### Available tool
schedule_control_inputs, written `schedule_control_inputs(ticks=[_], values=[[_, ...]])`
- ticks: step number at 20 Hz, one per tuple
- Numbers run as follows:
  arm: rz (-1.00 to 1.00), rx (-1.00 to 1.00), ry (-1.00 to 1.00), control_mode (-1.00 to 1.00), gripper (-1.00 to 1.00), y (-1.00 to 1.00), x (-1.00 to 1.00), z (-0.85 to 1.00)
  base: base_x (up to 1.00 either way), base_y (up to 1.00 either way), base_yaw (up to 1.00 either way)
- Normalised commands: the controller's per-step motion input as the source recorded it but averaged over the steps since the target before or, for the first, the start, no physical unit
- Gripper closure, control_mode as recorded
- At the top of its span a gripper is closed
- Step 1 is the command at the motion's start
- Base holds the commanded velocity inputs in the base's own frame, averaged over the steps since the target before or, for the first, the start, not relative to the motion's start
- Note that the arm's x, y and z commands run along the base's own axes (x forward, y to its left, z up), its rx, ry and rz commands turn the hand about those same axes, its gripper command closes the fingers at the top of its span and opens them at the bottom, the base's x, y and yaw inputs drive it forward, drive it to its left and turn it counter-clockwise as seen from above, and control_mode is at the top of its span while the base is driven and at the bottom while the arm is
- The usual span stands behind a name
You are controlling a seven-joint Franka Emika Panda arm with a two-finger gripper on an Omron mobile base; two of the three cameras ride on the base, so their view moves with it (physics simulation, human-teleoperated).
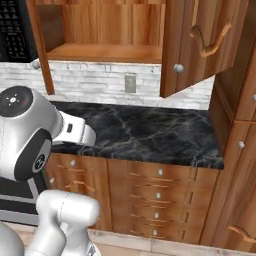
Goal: Open the cabinet and move the ladle to the pot. Then close the cabinet.
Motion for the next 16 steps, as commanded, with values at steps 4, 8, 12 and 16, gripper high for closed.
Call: schedule_control_inputs(ticks=[4, 8, 12, 16], values=[[0.0, 0.0, 0.0, 1.0, -1.0, 0.0, 0.0, 0.0, 0.49, -0.2, -0.19], [0.0, 0.0, 0.0, 1.0, -1.0, 0.0, 0.0, 0.0, 0.48, 0.0, -0.15], [0.0, 0.0, 0.0, 1.0, -1.0, 0.0, 0.0, 0.0, 0.43, 0.01, -0.09], [0.0, 0.0, 0.0, 1.0, -1.0, 0.0, 0.0, 0.0, 0.36, 0.0, -0.04]])
